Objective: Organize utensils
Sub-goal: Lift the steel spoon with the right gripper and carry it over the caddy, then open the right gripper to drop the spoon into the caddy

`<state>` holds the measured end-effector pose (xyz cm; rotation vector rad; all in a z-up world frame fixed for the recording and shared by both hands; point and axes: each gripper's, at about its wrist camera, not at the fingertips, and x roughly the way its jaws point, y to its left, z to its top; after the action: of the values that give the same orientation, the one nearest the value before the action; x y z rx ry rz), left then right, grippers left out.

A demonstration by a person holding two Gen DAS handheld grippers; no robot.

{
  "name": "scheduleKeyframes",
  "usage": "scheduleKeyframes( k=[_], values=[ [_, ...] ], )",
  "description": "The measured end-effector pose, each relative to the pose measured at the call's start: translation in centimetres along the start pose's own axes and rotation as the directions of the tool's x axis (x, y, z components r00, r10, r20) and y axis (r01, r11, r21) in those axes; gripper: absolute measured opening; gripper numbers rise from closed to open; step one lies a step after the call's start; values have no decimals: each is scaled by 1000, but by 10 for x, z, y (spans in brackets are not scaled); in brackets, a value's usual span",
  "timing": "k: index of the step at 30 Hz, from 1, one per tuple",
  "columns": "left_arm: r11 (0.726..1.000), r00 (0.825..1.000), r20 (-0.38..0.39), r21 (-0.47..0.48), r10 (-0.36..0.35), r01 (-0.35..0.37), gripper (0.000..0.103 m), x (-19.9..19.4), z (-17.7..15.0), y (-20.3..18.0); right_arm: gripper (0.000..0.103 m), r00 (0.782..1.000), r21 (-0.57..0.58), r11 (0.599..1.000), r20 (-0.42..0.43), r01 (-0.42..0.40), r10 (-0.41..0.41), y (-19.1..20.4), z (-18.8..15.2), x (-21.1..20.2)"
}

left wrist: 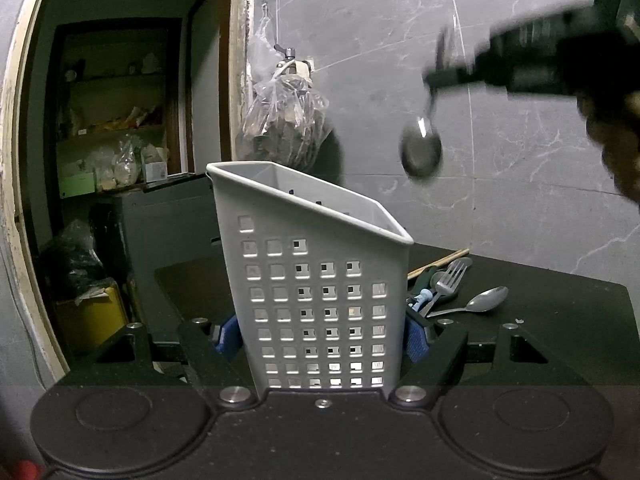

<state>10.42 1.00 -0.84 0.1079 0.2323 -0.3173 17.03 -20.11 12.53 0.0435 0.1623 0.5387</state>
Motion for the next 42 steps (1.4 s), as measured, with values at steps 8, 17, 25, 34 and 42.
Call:
scheduleKeyframes(
  k=[8,17,25,34,42],
  values=[
    [1000,1000,7,0,-3,3,77,-1,0,-2,1,976,-28,978,66,-205,206,35,20,6],
    [1000,1000,11,1,0,0,77,0,-1,-2,1,953,-13,972,-198,-236,229,51,-14,69],
    [1000,1000,15,3,1,-1,77,-1,-3,-2,2,933,-20,977,-303,-212,196,53,-34,83],
    [1000,1000,19,14,2,-2,77,-4,-4,-4,6,928,-53,979,-330,-199,171,56,-37,86],
    [1000,1000,19,10,2,-2,77,-4,-5,-4,23,937,-39,979,-300,-198,178,52,-33,79]
  ],
)
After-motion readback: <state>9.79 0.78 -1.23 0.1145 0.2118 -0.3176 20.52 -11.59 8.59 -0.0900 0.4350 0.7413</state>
